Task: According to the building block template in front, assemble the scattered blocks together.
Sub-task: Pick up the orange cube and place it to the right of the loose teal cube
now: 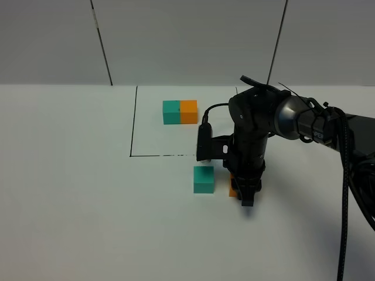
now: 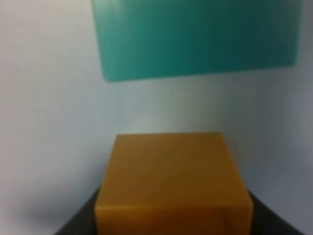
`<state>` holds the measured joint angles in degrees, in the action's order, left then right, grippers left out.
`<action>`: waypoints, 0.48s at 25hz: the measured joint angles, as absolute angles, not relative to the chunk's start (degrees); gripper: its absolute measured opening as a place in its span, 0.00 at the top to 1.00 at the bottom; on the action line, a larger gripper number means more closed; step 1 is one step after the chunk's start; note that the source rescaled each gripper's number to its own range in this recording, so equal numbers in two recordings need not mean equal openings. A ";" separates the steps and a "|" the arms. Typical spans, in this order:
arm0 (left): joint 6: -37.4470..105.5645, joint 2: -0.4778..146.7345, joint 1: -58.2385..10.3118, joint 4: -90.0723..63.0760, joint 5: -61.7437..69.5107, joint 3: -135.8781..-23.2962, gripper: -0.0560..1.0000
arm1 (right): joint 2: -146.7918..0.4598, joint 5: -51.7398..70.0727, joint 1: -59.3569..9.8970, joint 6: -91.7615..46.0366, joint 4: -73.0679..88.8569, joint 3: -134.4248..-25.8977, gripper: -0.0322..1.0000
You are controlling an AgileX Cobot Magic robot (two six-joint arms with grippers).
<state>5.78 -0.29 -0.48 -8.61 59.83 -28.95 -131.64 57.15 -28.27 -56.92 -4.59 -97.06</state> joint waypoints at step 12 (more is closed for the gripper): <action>5.78 -0.29 -0.48 -8.61 59.83 -28.95 0.26 | -132.97 56.56 -28.27 -56.99 -4.16 -99.52 0.97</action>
<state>5.78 -0.29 -0.48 -8.61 59.83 -28.95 -132.97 56.56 -28.27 -56.99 -4.16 -99.52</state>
